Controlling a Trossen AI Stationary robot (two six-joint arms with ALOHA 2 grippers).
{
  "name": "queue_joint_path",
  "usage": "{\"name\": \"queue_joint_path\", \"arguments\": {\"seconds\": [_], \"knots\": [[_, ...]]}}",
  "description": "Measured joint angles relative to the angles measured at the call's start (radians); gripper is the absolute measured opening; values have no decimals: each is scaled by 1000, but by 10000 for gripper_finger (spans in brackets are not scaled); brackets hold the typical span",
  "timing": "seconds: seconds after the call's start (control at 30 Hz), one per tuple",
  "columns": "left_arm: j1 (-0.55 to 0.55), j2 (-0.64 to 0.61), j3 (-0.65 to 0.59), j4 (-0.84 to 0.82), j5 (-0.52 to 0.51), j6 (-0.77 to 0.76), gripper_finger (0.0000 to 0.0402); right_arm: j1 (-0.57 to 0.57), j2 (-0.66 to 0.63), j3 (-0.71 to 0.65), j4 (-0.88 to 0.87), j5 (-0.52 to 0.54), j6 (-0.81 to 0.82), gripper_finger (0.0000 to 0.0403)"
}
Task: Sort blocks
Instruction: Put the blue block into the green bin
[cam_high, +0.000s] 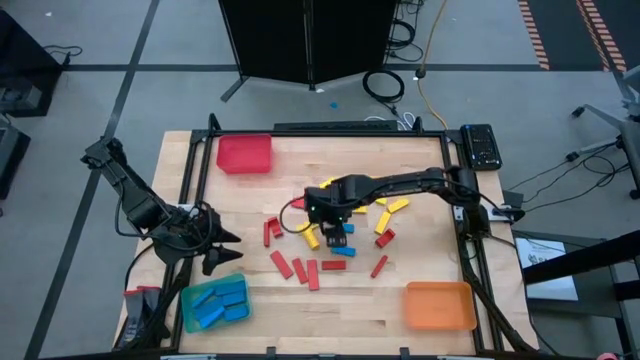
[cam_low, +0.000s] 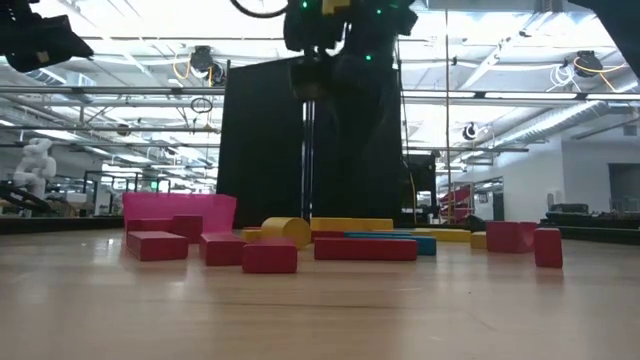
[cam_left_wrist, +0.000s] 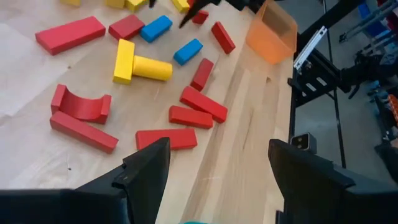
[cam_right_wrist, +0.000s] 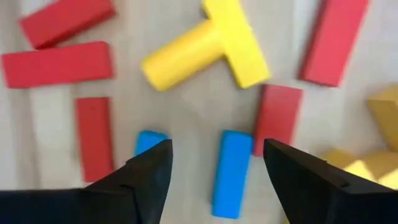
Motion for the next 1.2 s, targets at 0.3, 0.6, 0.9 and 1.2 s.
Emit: {"name": "queue_joint_path", "arguments": {"seconds": [0.3,0.6,0.9,1.2], "knots": [[0,0,0,0,-1,-7,276,-49,84,-1,-31,-8,-14,240],[0,0,0,1,-1,-7,276,-43,165,-4,-92,-1,-35,240],[0,5,0,1,-3,-6,276,-44,170,-51,-54,4,-18,225],[0,5,0,0,-9,-7,276,-47,172,-52,-44,22,-30,82]]}}
